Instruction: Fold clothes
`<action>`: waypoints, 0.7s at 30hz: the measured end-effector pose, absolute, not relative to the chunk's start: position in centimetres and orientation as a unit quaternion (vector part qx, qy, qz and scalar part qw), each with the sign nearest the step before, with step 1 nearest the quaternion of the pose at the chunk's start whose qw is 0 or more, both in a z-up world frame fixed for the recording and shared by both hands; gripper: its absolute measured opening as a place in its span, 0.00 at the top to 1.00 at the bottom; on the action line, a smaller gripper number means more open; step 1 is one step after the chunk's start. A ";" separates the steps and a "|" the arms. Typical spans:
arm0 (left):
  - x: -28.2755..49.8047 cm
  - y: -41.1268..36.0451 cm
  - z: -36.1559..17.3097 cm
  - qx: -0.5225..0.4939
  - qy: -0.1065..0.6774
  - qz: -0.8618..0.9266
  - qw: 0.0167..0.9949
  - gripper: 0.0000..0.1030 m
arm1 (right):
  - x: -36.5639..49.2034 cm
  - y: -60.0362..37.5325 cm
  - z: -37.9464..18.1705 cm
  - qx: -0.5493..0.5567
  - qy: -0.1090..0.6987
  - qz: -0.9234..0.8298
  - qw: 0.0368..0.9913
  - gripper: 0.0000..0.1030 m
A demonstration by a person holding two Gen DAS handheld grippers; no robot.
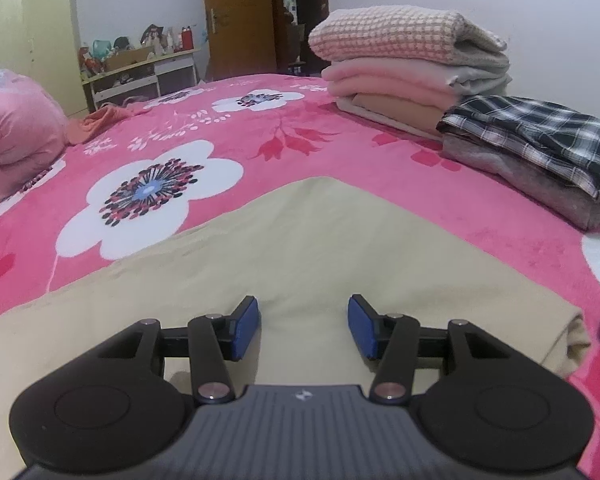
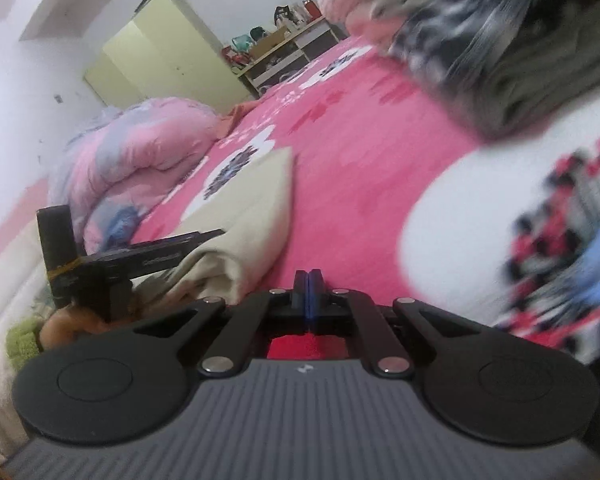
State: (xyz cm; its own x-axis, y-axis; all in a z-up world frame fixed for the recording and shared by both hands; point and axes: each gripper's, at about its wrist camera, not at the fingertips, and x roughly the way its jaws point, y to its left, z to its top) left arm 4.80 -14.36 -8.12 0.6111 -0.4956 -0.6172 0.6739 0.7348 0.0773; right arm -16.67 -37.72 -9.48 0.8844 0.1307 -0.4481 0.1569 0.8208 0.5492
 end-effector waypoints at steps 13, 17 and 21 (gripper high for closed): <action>-0.2 -13.1 -4.8 0.151 0.221 -0.422 0.866 0.47 | -12.3 -30.2 -7.5 0.038 0.245 0.024 0.968 0.68; -0.5 -13.6 -5.5 0.169 0.223 -0.427 0.860 0.47 | -11.7 -28.0 -8.4 -0.046 0.226 -0.023 0.973 0.82; -1.2 -13.6 -6.0 0.192 0.216 -0.440 0.850 0.47 | -12.0 -27.2 -8.8 -0.050 0.203 -0.067 0.976 0.88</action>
